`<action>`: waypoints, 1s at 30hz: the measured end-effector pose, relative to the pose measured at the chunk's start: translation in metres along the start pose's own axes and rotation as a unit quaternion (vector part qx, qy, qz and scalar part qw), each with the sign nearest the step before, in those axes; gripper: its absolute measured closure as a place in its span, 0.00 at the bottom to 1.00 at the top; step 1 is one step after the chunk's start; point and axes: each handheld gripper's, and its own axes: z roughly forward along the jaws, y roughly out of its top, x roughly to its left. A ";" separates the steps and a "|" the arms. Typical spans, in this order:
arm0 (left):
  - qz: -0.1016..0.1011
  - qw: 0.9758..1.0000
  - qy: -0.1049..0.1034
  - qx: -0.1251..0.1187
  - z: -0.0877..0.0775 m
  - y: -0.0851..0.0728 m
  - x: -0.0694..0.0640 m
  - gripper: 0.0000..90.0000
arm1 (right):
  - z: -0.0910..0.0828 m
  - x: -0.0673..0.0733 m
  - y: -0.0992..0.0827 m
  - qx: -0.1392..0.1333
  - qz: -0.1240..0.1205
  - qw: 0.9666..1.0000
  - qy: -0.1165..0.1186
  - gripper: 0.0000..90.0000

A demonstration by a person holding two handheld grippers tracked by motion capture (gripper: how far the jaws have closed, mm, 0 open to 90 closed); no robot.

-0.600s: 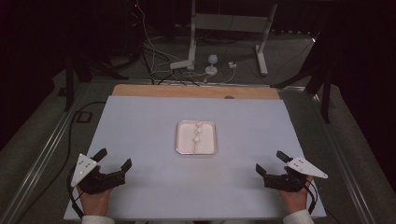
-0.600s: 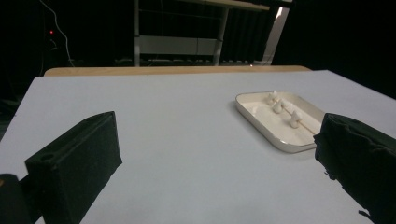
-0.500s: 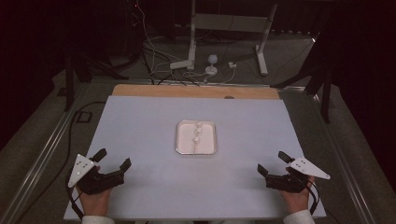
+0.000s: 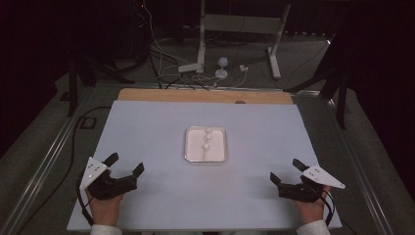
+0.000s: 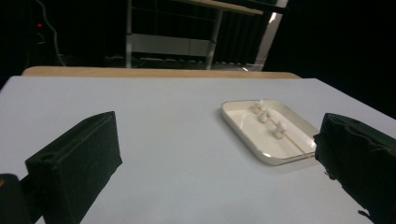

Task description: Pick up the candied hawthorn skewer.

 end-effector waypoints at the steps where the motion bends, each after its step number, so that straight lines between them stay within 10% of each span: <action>1: 0.001 1.000 -0.002 0.000 0.003 0.002 -0.001 0.01 | 0.000 0.000 0.000 0.001 0.000 1.000 -0.001 0.00; 30: -0.015 0.996 -0.054 0.064 0.075 0.018 -0.033 0.01 | 0.002 -0.001 -0.001 0.013 0.000 1.000 -0.004 0.00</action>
